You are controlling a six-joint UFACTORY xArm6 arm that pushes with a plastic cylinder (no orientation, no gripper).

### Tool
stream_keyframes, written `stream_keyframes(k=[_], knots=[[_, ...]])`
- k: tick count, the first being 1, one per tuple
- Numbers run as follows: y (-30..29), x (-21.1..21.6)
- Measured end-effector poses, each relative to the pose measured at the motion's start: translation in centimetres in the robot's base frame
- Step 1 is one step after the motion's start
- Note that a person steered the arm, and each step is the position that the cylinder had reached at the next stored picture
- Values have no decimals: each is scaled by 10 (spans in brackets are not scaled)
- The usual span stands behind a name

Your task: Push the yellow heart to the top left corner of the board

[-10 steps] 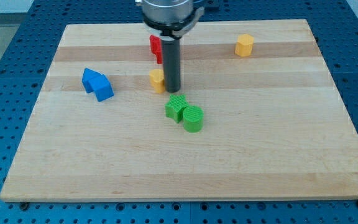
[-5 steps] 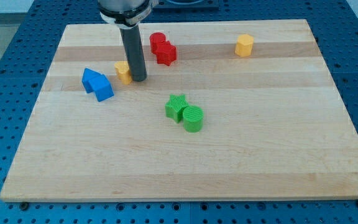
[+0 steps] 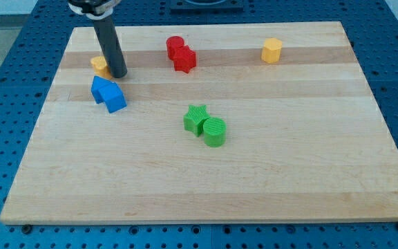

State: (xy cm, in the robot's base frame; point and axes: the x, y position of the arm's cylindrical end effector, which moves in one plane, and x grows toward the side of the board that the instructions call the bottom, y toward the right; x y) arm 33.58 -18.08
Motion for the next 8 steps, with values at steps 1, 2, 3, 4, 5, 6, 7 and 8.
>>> stream_keyframes(k=[1,2,3,4,5,6,7,8], knots=[[-7,1],[-7,11],[-17,17],[-39,17],[-52,14],[-55,-2],[-55,-23],[-55,-50]])
